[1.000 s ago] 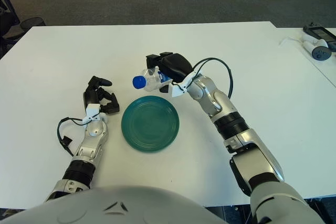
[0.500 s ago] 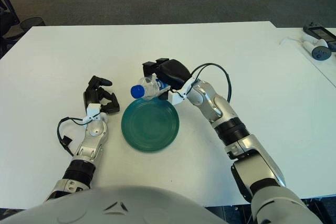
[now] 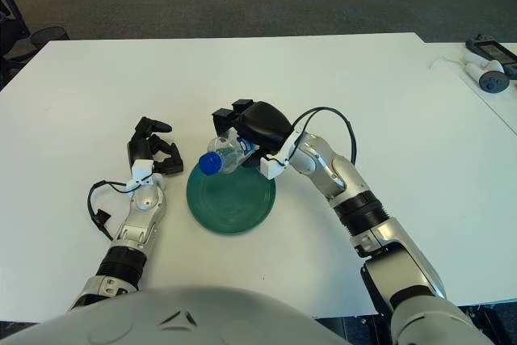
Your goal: Put the bottle into the plate.
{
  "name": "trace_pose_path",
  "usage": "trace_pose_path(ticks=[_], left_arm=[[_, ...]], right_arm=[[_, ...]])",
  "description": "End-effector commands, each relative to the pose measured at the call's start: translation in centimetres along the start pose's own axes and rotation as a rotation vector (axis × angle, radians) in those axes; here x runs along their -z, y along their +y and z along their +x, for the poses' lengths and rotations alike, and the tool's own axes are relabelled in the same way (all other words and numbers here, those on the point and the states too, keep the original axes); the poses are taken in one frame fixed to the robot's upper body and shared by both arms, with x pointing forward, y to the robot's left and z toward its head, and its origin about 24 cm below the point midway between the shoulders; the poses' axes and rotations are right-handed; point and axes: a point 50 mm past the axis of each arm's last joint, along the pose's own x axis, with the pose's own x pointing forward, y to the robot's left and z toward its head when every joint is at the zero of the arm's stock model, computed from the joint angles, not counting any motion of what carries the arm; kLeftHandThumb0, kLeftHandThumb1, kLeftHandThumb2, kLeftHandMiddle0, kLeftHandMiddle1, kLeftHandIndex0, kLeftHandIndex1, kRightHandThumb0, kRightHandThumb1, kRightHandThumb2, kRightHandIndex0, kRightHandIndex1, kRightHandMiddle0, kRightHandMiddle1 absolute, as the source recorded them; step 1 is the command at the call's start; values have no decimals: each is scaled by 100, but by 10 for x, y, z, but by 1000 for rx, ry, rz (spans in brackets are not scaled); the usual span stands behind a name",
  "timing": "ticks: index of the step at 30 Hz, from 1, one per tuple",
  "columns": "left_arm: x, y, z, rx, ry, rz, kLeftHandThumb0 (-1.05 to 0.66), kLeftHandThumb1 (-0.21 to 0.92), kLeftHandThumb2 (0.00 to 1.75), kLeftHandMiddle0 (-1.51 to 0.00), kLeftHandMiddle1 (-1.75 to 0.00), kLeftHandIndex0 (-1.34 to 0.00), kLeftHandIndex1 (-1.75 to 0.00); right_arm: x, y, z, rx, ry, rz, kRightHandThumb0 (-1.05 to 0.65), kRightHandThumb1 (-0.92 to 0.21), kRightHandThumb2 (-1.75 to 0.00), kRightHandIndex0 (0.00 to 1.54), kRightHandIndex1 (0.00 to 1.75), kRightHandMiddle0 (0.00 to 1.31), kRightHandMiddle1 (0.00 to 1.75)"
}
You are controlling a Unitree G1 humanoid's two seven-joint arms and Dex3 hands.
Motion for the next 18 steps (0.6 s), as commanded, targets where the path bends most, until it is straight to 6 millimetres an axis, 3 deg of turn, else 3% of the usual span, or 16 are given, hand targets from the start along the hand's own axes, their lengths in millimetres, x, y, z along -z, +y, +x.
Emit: trace_pose_path(ticks=[1,18], left_arm=[[10,-3,-4,-9,63,25,0,-5,173,-88,-173,-67,-175],[9,-3,-5,1,60,27,0,-7,175,-88,-175,-69,-173]], right_arm=[[-4,1,-2,-7,-21,-15,0,-10,-155,80,168,55,175],[-13,9,-4,-56,-76,-41,0,-7,-158,81,168,56,175]])
